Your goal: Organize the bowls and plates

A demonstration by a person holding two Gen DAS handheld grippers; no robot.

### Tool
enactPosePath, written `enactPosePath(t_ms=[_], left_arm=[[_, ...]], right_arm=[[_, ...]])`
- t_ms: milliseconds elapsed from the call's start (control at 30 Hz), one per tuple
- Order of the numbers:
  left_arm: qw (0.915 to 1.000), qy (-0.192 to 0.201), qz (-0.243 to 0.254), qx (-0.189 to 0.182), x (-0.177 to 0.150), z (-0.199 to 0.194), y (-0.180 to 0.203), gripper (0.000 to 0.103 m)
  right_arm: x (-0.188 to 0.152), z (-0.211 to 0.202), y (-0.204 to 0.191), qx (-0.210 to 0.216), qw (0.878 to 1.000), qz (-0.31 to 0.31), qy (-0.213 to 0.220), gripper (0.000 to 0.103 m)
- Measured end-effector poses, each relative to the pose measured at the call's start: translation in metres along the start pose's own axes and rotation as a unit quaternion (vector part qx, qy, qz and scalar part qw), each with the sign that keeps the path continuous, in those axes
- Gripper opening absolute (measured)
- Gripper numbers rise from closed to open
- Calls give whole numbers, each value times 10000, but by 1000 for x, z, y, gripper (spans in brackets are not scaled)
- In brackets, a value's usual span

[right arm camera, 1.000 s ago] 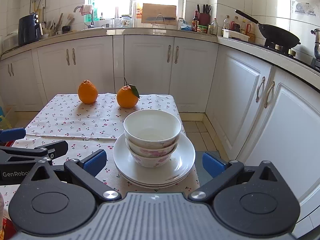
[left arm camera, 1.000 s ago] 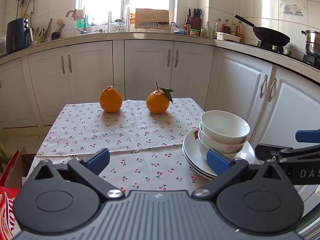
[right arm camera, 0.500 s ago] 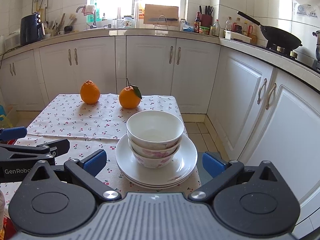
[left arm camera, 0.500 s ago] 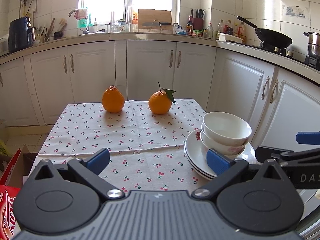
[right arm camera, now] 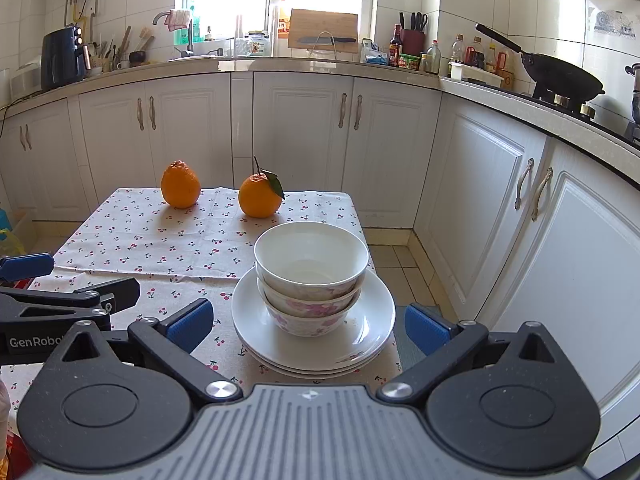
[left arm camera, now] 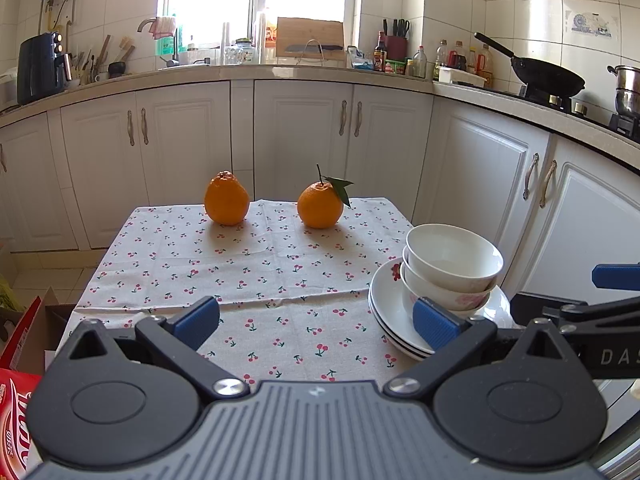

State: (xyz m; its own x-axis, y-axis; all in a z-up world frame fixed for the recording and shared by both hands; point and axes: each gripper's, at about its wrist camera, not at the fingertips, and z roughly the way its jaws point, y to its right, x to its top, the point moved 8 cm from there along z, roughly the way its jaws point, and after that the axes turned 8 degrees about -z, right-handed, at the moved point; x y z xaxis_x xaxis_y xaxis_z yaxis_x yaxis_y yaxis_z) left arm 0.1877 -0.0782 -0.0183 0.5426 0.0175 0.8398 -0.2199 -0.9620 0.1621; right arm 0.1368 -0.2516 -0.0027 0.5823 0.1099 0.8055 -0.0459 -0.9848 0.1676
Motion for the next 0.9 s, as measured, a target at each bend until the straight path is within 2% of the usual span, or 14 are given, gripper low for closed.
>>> enactPosePath(t_ms=[900], left_arm=[[10000, -29, -20, -3, 0, 1, 0, 102]], right_arm=[[0, -1, -1, 29, 10000, -15, 4, 103]])
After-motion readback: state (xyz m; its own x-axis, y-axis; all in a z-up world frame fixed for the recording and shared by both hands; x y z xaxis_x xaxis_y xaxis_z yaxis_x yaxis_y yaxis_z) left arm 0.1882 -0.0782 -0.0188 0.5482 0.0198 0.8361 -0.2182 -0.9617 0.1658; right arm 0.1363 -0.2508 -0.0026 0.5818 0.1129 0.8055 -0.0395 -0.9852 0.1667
